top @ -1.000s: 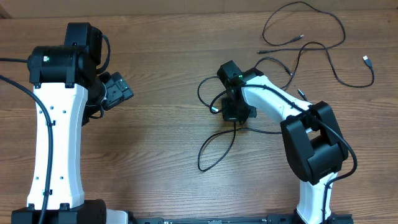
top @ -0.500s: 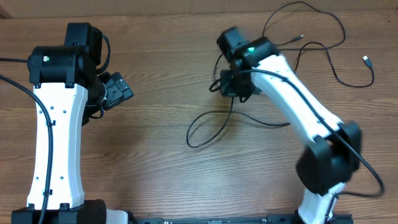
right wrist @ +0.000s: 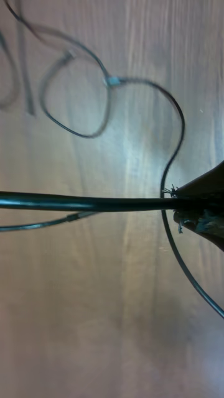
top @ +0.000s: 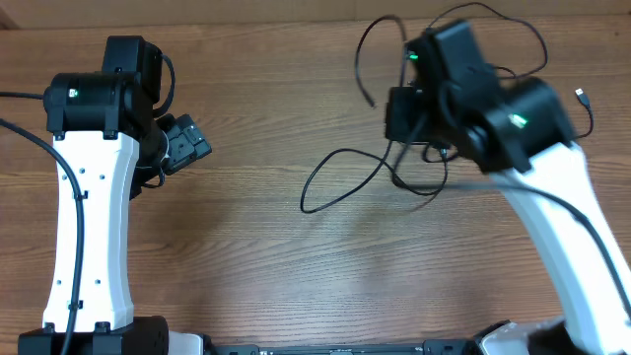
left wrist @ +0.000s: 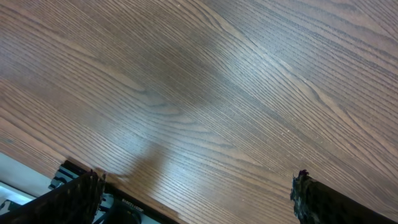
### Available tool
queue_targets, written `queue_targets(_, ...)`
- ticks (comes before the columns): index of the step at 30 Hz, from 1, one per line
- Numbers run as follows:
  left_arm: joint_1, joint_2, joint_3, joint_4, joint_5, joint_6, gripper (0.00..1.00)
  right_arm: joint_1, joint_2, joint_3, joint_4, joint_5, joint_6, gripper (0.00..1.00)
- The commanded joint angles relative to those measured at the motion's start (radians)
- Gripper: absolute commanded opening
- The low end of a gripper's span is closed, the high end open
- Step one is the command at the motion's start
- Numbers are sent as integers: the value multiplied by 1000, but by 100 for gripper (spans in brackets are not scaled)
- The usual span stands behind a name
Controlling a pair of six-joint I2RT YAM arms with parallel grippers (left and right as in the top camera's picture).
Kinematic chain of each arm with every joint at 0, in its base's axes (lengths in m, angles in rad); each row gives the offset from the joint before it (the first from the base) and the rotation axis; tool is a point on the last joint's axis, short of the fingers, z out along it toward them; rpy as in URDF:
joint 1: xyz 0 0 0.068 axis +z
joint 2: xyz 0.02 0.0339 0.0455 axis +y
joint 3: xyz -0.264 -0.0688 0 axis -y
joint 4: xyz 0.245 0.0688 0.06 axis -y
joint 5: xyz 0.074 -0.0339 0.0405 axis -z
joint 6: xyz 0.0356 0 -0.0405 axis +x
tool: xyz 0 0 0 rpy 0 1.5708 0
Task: Untangle cables
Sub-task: 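Pull the cable rightward with the right gripper to the right edge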
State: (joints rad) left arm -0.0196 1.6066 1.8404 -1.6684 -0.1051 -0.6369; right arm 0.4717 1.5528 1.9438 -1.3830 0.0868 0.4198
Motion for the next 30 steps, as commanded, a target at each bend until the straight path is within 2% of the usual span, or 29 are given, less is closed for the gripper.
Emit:
queue_targets(1, 0, 2, -5, 1, 2, 5, 100, -44, -87, 32, -6, 135, 56, 4)
queue_targets(7, 0, 2, -5, 1, 2, 5, 100, -165, -117, 32, -89, 262, 130, 4)
queue_targets(19, 0, 2, -5, 1, 1, 5, 99, -676, -116, 31, -172, 259, 141, 4)
queue_targets(23, 0, 2, -5, 1, 2, 5, 100, -821, -116, 30, -195, 259, 261, 4)
queue_targets(30, 0, 2, -5, 1, 1, 5, 99, -899, -114, -16, -203, 202, 291, 4)
